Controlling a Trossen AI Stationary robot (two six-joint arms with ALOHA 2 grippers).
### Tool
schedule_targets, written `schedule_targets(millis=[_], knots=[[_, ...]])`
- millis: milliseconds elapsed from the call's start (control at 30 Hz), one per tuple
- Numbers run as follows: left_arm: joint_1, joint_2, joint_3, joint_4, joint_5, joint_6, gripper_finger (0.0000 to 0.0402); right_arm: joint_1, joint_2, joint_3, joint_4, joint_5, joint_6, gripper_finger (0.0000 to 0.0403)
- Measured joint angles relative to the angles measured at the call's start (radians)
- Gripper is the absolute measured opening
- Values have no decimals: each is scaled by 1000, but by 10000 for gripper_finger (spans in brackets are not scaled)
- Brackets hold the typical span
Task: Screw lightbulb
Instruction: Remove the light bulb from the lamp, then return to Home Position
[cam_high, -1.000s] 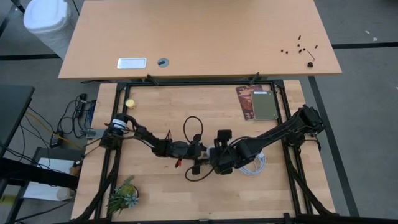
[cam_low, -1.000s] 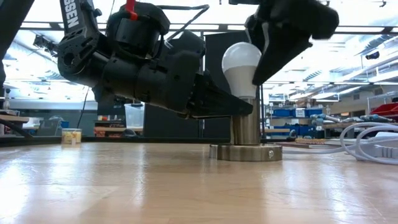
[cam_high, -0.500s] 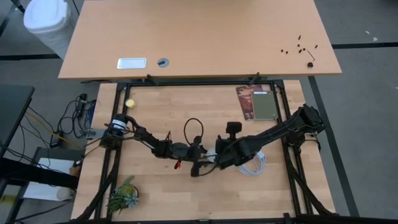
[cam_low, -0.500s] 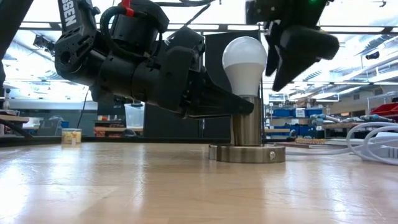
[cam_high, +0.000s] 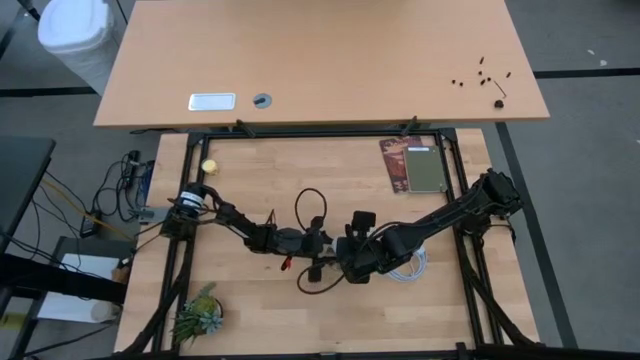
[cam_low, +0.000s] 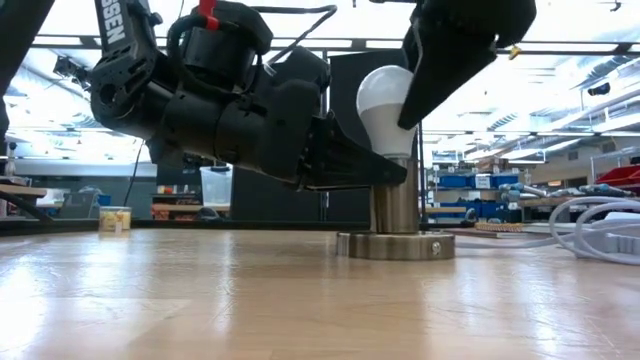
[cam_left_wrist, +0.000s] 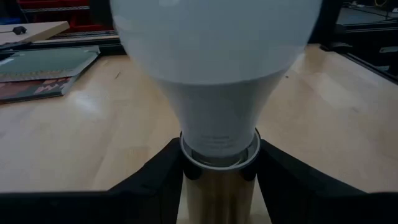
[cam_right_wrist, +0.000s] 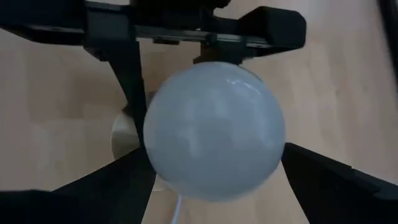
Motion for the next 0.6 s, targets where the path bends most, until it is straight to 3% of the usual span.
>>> schedule_targets(millis=[167,300,600], knots=[[1,0,0,0,-1,4,181,-6,0,0,-99,38,4,346],[0,0,0,1,1,4,181,-6,0,0,-259,121,107,346],[-1,0,0,0,-16,-21,181,-2,0,0,-329,33,200,346]])
